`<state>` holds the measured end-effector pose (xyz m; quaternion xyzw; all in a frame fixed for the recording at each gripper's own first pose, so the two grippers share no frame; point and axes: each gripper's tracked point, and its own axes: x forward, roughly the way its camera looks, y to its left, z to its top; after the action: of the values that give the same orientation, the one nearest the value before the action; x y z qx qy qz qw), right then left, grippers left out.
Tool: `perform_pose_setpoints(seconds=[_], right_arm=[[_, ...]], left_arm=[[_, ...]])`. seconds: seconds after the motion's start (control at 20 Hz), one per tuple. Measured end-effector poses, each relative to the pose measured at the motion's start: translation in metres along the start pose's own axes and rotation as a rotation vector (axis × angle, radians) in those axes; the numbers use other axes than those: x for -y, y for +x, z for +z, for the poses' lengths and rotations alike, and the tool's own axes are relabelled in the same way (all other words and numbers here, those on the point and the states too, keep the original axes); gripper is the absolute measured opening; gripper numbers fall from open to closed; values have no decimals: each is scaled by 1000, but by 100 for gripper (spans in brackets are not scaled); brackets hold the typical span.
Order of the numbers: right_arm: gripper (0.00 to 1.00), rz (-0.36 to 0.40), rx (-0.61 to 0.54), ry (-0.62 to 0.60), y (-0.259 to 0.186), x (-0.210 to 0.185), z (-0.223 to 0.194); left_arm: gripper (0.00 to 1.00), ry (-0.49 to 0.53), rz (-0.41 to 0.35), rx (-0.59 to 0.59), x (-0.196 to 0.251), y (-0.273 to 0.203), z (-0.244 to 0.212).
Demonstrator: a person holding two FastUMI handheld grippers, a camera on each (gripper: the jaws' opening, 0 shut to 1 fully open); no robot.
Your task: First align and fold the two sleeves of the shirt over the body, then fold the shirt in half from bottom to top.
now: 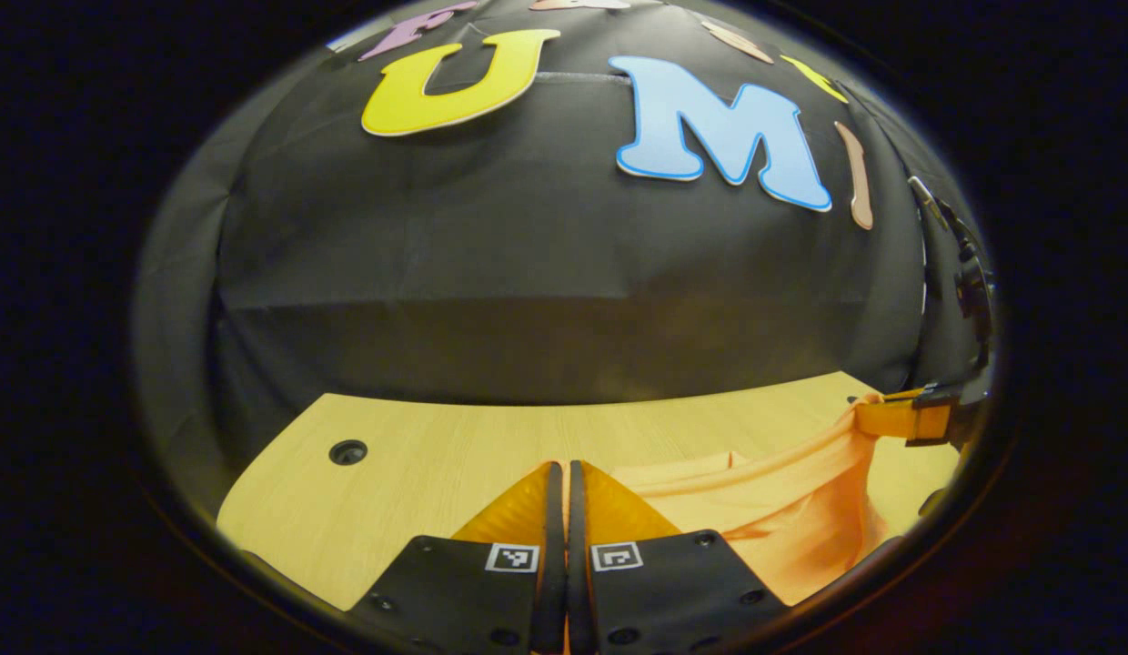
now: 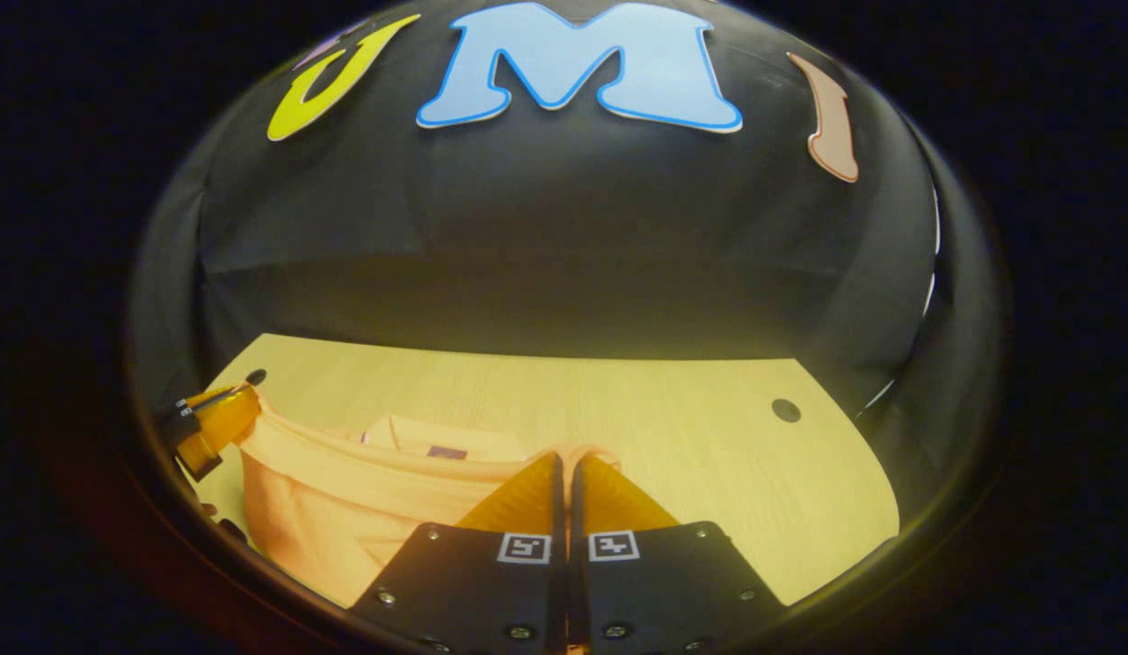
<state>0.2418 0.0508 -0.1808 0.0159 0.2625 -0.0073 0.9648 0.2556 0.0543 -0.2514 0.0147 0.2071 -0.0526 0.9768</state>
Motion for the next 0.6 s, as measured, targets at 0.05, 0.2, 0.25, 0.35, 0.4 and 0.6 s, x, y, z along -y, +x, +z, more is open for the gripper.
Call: perform_pose_setpoints(seconds=[0.05,0.2,0.25,0.35,0.4,0.6], right_arm=[[1,-3,-6,-10,5,-2,-4],[3,-15,-35,-46,17,-6,-18],[3,-21,-51,-56,21,-7,-23],[4,-25,-86,-63,24,-8,-33],[6,-29,-104,-64,28,-7,-40],[7,-26,-144,-74,28,-8,-48]], left_arm=[[7,3,-3,-6,1,3,-3],[7,22,-14,-23,0,13,-12],[7,28,-20,-27,1,15,-15],[7,41,-34,-43,2,21,-22],[7,47,-39,-51,3,23,-25],[9,53,-48,-65,2,21,-29]])
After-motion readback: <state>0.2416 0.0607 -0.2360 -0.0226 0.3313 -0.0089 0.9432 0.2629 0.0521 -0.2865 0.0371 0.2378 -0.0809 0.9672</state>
